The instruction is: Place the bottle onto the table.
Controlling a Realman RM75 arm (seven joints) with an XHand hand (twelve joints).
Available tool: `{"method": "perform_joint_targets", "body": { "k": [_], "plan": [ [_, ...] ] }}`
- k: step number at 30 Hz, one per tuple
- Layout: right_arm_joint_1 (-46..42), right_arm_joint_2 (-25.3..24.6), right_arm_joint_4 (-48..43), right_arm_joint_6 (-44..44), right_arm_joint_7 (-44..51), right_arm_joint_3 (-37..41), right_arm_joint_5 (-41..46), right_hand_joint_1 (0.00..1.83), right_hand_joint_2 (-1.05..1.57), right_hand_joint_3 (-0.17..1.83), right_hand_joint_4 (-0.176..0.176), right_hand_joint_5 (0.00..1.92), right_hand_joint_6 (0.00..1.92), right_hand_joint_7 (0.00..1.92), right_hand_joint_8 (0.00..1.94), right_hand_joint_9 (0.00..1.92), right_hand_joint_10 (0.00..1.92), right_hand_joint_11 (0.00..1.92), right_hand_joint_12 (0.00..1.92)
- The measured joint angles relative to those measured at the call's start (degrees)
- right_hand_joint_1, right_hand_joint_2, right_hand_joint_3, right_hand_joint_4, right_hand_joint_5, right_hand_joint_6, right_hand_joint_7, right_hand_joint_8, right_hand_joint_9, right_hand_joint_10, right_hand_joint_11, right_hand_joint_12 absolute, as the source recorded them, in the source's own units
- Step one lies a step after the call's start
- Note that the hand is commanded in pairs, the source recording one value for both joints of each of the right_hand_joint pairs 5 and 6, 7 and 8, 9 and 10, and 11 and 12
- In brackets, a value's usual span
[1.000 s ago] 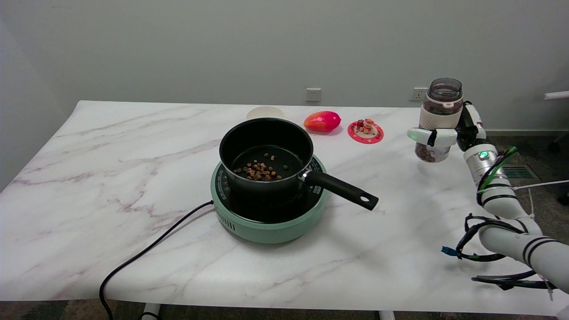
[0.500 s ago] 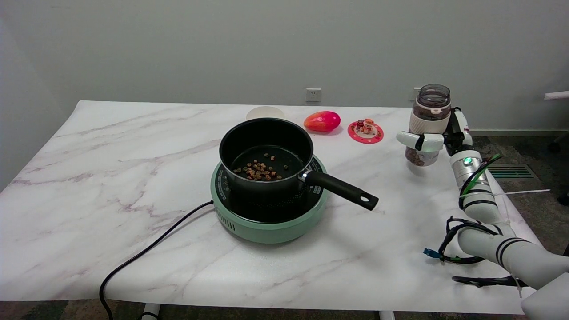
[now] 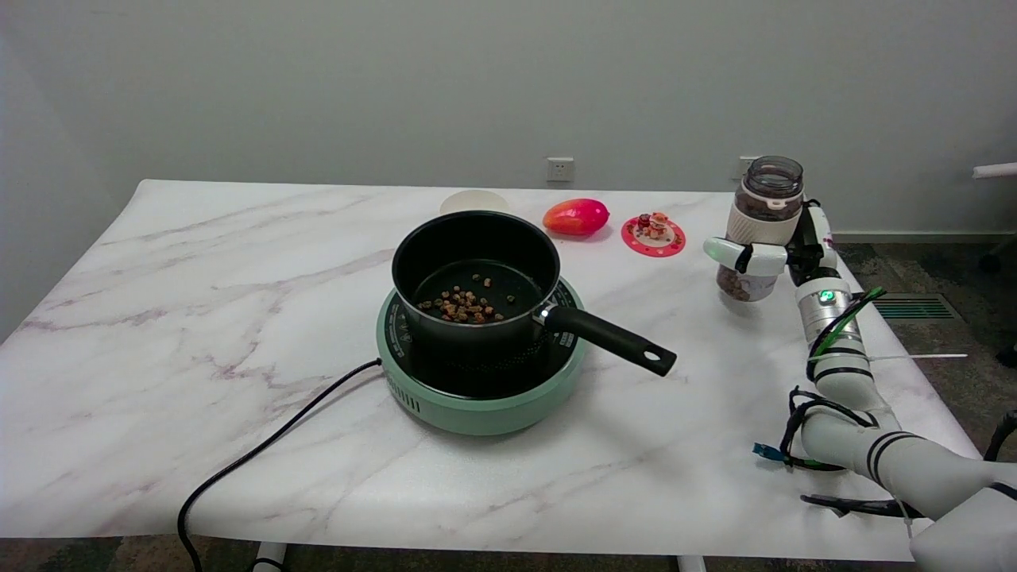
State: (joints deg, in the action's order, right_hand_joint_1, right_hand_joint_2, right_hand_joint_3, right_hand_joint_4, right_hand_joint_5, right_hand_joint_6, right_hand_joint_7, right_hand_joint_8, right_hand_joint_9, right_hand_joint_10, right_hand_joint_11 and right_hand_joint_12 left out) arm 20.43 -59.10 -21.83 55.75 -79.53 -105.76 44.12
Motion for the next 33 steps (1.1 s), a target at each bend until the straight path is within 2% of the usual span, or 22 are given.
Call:
{"method": "perform_joint_targets", "body": {
  "k": [18,21,22,24,27,29,33],
  "plan": [
    [-0.43,-2.51,1.46,1.29,-1.14,-0.66,2.7,1.45,1.29,0.61,0.0,1.91,1.91,1.92,1.92,1.41,1.41,1.28,1.28],
    [-0.62,-2.71,1.54,1.56,-1.31,-0.69,2.9,1.52,0.98,0.87,0.0,1.69,1.69,1.84,1.84,1.35,1.35,1.24,1.24],
    [-0.68,-2.76,1.57,1.59,-1.33,-0.7,2.92,1.54,0.78,1.08,0.0,1.58,1.58,1.77,1.77,1.33,1.33,1.22,1.22],
    [-0.81,-2.85,1.63,1.65,-1.37,-0.72,3.02,1.52,0.25,1.58,0.0,1.24,1.24,1.54,1.54,1.25,1.25,1.1,1.1],
    [-0.97,-2.99,1.7,1.91,-1.46,-0.75,3.17,1.47,-0.09,1.66,0.0,1.01,1.01,1.4,1.4,1.16,1.16,0.98,0.98],
    [-1.07,-3.05,1.74,2.03,-1.53,-0.76,3.23,1.44,-0.27,1.63,0.0,0.87,0.87,1.3,1.3,1.1,1.1,0.89,0.89],
    [-1.21,-3.16,1.81,2.22,-1.66,-0.78,3.35,1.41,-0.37,1.51,0.0,0.71,0.71,1.21,1.21,1.03,1.03,0.8,0.8]
  ]
}}
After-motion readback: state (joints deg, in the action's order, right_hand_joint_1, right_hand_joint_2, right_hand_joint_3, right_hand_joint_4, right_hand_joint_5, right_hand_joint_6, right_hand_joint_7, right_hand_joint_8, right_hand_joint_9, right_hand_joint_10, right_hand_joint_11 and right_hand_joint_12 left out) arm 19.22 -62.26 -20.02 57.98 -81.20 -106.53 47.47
